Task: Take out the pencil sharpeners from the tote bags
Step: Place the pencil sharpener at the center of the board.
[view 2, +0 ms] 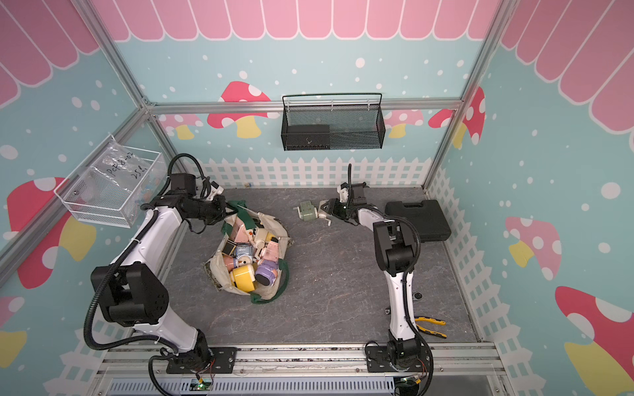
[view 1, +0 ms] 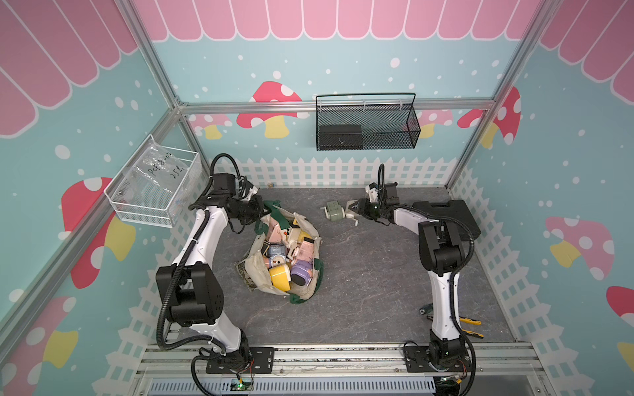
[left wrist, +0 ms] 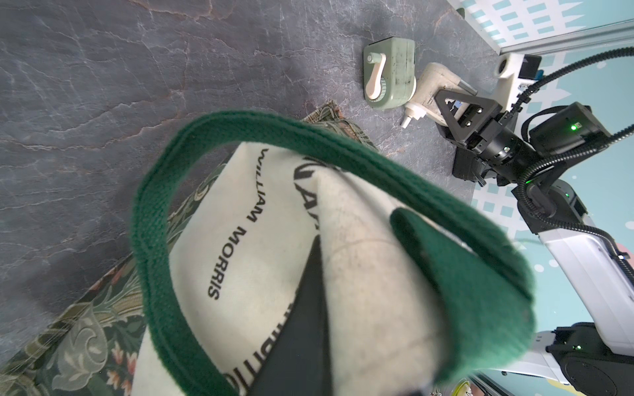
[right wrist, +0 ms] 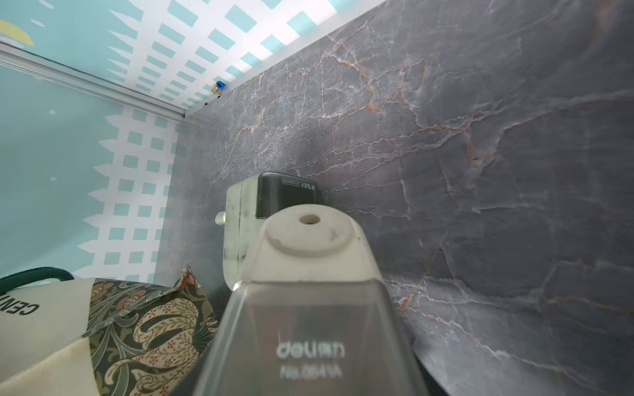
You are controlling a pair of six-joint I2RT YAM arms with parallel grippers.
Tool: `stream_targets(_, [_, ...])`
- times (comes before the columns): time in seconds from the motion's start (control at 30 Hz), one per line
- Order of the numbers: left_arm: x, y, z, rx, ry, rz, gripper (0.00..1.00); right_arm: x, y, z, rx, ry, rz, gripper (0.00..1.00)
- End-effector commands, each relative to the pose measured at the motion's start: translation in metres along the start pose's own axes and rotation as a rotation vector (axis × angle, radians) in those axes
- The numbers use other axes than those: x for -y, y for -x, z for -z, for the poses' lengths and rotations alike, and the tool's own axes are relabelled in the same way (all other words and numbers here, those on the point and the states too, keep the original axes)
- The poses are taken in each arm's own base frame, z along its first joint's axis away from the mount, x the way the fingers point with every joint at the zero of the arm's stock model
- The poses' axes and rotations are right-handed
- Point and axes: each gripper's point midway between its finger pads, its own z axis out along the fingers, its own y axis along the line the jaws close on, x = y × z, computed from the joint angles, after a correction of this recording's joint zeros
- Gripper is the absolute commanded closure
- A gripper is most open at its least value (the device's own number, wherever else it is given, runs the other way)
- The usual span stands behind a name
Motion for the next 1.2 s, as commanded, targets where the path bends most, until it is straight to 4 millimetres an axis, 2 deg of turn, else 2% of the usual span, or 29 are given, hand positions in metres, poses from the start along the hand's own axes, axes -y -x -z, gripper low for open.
stream_targets(0.0, [0.015,0.018,0.022,0.095,-0.034,-0.056,1.0,-0.011,0.006,-0.005,-0.009,0.065,-0.027,0.68])
stream_targets(0.5, [0.015,0.018,0.022,0.096,-0.033,-0.056,1.0,-0.029,-0.015,-0.041,-0.1,0.14,-0.037,0.66])
stream_targets(0.7, [0.014,0.018,0.022,0.095,-0.033,-0.054,1.0,-0.034,-0.015,-0.044,-0.097,0.127,-0.019,0.49])
stream_targets(0.9, [0.015,0.018,0.022,0.095,-0.035,-0.053,1.0,-0.029,-0.014,-0.042,-0.096,0.084,0.004,0.38])
stream_targets(1.17, [0.014,0.018,0.021,0.095,-0.031,-0.053,1.0,-0.027,-0.01,-0.032,-0.084,0.029,0.038,0.31])
